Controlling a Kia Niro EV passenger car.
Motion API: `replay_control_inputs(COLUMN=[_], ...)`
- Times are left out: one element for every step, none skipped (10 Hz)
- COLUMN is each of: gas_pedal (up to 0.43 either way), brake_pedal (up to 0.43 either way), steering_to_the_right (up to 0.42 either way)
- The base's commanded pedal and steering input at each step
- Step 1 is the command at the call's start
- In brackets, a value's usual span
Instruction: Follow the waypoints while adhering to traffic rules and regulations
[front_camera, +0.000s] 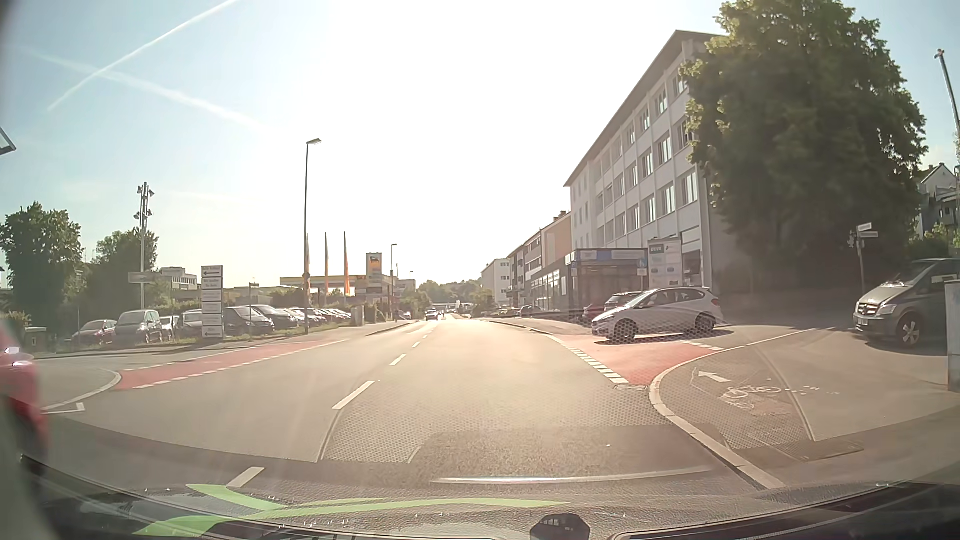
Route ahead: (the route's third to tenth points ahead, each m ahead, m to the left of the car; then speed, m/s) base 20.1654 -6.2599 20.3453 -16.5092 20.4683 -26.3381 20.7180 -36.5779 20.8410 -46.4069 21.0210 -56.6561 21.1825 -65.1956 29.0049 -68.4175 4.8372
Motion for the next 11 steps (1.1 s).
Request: replay_control_inputs(gas_pedal=[0.0,0.0,0.0,0.0,0.0,0.0,0.0,0.0,0.0,0.0,0.0], brake_pedal=[0.128,0.128,0.128,0.128,0.128,0.128,0.128,0.128,0.128,0.128,0.128], steering_to_the_right=[-0.001,-0.001,-0.001,-0.001,-0.001,-0.001,-0.001,0.001,0.003,0.006,0.014])
